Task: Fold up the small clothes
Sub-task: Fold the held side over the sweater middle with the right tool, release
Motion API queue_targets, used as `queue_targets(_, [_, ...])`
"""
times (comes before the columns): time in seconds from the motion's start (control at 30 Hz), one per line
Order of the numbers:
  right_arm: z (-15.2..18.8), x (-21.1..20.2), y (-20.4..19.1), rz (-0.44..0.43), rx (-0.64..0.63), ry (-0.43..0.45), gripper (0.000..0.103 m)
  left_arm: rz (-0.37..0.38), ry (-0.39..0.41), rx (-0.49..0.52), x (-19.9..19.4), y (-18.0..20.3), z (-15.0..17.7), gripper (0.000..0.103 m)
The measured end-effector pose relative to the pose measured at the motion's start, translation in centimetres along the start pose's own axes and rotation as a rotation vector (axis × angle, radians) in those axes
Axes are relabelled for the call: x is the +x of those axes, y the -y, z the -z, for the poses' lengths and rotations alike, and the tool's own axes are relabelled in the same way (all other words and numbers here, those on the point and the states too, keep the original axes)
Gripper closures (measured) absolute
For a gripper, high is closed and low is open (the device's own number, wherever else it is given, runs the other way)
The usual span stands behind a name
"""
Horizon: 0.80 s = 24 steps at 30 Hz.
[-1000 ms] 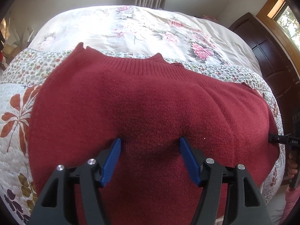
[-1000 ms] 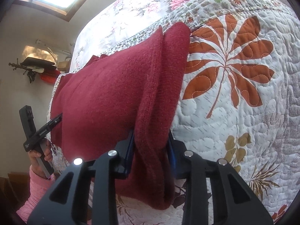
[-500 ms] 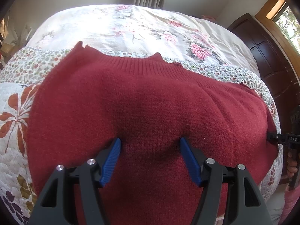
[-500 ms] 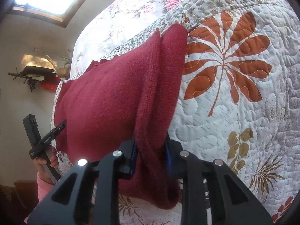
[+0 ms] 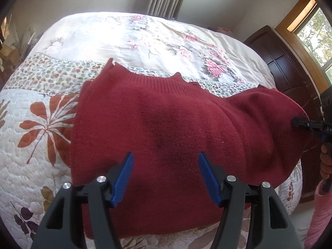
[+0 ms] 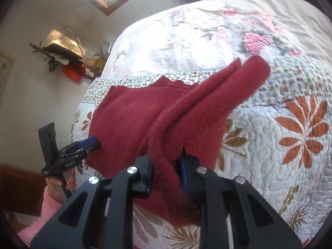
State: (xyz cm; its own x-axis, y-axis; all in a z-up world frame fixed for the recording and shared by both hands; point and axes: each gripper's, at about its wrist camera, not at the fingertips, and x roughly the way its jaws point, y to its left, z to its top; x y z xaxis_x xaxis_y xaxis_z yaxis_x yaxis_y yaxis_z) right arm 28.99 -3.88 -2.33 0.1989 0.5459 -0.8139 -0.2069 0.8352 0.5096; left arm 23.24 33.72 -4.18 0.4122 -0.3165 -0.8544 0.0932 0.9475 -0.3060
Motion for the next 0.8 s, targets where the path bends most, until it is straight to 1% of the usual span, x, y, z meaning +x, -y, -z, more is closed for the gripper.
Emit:
queue_targets(0.13, [-0.8,2.6,-4.6,0.018,-0.107,-0.037,0.083,0.006,0.004,-0.022,-0.4,-1.1,0.4,0.038])
queue_targets(0.2, [-0.9,3.8,-6.3,0.017,-0.149,-0.061,0.083,0.015,0.005,-0.038,-0.6,-1.6,0.6,0.038])
queue_targets(0.3, [-0.7,6.6,-8.5,0.027,-0.201,-0.121,0.083,0.023,0.006,-0.055,-0.8,-2.2,0.9,0.038])
queue_targets(0.4, [-0.1,9.5,-9.4,0.062,-0.227,-0.173,0.083,0.033,0.006,-0.063,-0.8,-2.3,1.0,0.038])
queue_targets(0.53, [0.6,10.8,-9.5,0.077,-0.245,-0.186,0.081,0.051,0.006,-0.068,-1.0,-2.1,1.1,0.038])
queue_targets(0.63, [0.8,10.7,-9.6,0.04,-0.242,-0.181,0.07,0.069,0.0,-0.074,-0.9,-1.6,0.8,0.038])
queue_targets(0.67, [0.8,10.5,-9.6,0.016,-0.234,-0.178,0.06,0.08,-0.002,-0.077,-0.9,-1.3,0.7,0.038])
queue_targets(0.7, [0.9,10.0,-9.5,-0.01,-0.229,-0.174,0.054,0.087,-0.004,-0.08,-0.8,-1.1,0.6,0.038])
queue_targets(0.8, [1.2,7.8,-10.0,-0.039,-0.231,-0.127,0.051,0.115,-0.005,-0.08,-0.8,-0.3,0.0,0.037])
